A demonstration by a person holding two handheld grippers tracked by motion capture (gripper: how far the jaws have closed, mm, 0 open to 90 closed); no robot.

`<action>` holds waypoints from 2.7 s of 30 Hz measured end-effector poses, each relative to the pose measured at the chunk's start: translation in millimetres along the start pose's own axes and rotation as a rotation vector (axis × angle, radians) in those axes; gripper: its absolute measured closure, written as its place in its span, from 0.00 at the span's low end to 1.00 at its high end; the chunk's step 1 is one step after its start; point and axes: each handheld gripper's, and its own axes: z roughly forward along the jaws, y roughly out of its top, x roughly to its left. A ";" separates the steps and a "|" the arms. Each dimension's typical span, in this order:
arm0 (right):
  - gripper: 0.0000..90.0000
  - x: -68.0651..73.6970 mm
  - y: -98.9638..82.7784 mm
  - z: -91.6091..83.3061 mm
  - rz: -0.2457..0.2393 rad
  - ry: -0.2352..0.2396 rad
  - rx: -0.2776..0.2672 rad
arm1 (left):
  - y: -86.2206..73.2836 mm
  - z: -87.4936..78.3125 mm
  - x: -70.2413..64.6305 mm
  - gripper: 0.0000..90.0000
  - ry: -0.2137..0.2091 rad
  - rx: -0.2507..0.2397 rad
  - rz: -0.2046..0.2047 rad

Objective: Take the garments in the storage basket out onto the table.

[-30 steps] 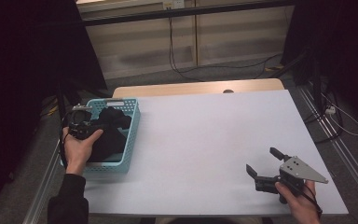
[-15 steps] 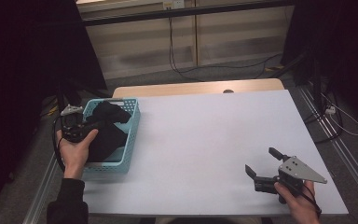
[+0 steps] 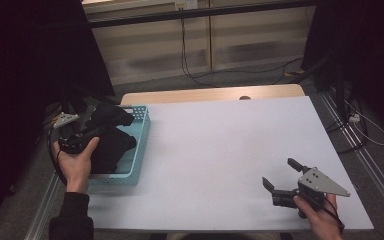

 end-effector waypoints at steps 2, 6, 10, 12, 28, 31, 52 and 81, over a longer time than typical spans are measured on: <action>0.01 -0.2 0.0 0.4 0.001 0.000 0.001 | 0.2 -1.8 0.2 0.77 0.004 -0.019 0.002; 0.01 0.2 0.1 0.3 -0.003 0.003 -0.002 | 1.3 -7.6 1.3 0.77 0.006 -0.062 -0.009; 0.01 0.3 0.2 -0.1 -0.001 0.004 -0.003 | 3.5 -14.6 2.4 0.77 0.007 -0.105 -0.019; 0.01 0.2 0.1 0.1 -0.007 0.004 -0.003 | 4.4 -17.0 3.1 0.77 0.005 -0.116 -0.024; 0.01 0.5 0.8 0.8 -0.006 0.008 -0.005 | 11.1 -38.8 -6.9 0.77 -0.007 -0.200 -0.015; 0.01 1.5 1.2 1.5 -0.004 0.012 -0.006 | 13.4 -38.6 -12.1 0.77 -0.011 -0.211 0.000; 0.01 0.9 1.0 2.3 -0.010 0.017 -0.008 | 40.2 -50.5 -25.0 0.77 -0.042 -0.315 -0.009; 0.01 3.2 1.4 3.3 -0.009 0.043 -0.011 | 73.9 -64.2 -43.0 0.77 -0.121 -0.409 0.030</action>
